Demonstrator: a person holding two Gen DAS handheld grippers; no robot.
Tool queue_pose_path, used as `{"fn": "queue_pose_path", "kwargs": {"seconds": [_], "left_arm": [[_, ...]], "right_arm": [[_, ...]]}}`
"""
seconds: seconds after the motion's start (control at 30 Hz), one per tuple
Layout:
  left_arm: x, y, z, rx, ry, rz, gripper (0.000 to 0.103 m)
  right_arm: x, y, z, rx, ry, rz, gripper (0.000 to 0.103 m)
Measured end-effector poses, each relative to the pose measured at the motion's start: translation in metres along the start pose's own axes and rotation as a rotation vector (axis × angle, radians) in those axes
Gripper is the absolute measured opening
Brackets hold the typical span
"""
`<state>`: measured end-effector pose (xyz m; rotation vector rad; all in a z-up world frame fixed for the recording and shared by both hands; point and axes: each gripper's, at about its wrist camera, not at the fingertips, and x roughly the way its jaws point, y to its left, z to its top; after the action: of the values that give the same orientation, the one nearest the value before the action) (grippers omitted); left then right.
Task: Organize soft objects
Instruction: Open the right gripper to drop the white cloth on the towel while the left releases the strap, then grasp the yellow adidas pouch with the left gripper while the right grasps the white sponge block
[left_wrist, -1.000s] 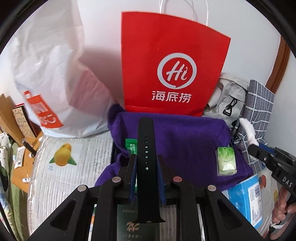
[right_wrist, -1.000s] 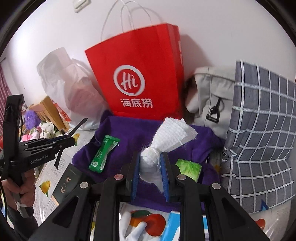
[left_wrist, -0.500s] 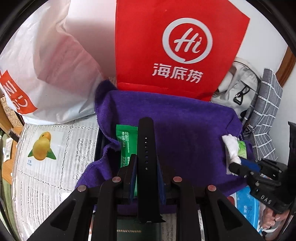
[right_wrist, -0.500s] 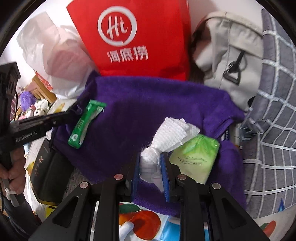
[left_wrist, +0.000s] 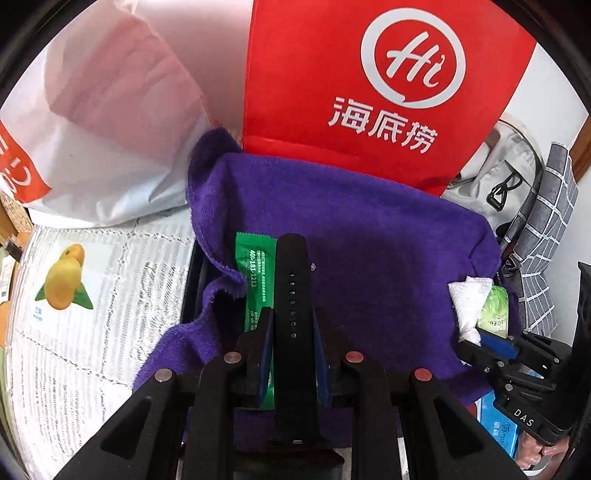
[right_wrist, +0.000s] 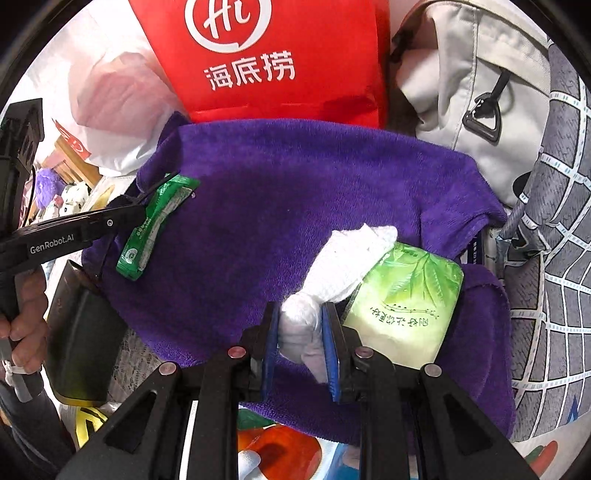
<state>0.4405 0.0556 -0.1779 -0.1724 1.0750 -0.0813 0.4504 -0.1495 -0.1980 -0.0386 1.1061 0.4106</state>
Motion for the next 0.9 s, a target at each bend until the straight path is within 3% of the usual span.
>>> {"fn": "queue_pose_path", "kwargs": {"seconds": [0.23,0.43,0.57,0.77,0.83,0.9], "left_arm": [[0.003,-0.014,-0.002,0.035,-0.012,-0.039,0.020],[0.006,-0.021,-0.002,0.047,-0.010,-0.023,0.020],[0.006,-0.022,-0.001,0.037,-0.009,-0.017,0.020],[0.001,-0.023,0.000,0.034,-0.011,-0.013,0.020],[-0.003,-0.023,0.000,0.037,-0.013,-0.012,0.028],[-0.008,-0.024,-0.001,0.042,-0.022,-0.012,0.028]], "right_arm": [[0.007,0.001,0.002,0.002,0.013,0.021,0.023],[0.007,-0.001,0.002,0.000,0.019,0.040,0.025],[0.007,0.002,0.001,-0.011,0.017,0.056,0.038],[0.006,0.004,0.001,-0.017,0.011,0.058,0.042],[0.004,0.003,0.001,-0.015,0.006,0.061,0.043],[0.000,0.002,0.002,-0.008,-0.008,0.064,0.044]]}}
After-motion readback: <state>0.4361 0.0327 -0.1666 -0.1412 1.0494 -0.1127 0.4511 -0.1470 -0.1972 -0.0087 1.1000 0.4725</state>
